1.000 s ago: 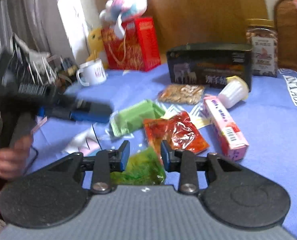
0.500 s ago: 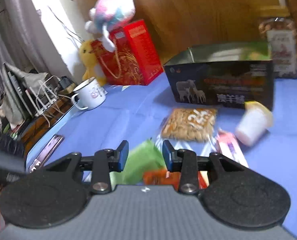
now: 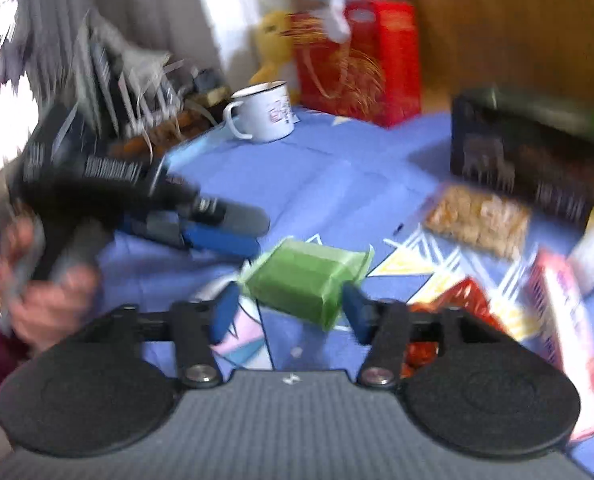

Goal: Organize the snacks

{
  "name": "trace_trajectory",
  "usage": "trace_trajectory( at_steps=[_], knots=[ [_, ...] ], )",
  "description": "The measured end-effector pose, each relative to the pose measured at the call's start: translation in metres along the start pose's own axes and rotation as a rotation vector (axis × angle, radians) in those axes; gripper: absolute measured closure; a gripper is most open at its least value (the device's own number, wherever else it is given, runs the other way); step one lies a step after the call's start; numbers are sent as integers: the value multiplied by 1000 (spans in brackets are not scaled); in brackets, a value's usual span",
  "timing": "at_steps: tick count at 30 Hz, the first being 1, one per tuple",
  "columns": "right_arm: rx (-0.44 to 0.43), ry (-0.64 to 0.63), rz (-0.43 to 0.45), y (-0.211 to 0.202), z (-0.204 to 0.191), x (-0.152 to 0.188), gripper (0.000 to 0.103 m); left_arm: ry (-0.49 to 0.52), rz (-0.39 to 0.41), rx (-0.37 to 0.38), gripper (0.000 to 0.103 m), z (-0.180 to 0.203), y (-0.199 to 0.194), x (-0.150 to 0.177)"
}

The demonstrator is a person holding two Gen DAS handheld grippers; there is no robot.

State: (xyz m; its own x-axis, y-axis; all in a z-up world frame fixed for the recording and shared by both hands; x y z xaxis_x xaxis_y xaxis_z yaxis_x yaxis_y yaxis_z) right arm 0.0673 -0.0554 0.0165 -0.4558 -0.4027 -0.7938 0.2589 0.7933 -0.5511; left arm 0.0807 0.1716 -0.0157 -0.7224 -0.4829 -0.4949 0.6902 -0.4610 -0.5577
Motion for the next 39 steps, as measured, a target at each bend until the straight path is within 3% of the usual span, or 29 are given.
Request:
trace_trajectory(
  at_steps=[4,9,13,16,25,39],
  knots=[
    [74,-96,-32,5,-5,7,35,51,-3,0,39,11,-2,3],
    [94,-36,-40,17,12,7,36,100,-26,-43,41,17,13,11],
    [96,-18,-33,23,8,7,57,129,-25,-75,52,22,18,17],
    [132,-42,-24,20,5,8,63,142,-27,-89,53,25,17,15],
    [125,99,37,1,34,-5,64,204,-4,-51,53,54,26,-5],
    [176,104,62,-16,63,-17,65,258,-6,-40,53,87,50,-26]
  ],
)
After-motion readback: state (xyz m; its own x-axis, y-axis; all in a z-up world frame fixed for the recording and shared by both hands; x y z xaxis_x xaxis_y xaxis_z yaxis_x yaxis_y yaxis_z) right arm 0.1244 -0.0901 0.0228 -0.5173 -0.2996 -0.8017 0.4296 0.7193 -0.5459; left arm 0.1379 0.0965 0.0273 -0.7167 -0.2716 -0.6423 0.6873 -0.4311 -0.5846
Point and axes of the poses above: each gripper's, at about its wrist camera, not at the fingertips, and y roughly the way its jaws point, z to its right, x to its underside, the point moved 4 cm from there along y, roughly the way its jaws point, and after that the axes turned 6 degrees about -x, right-handed, at the moved point
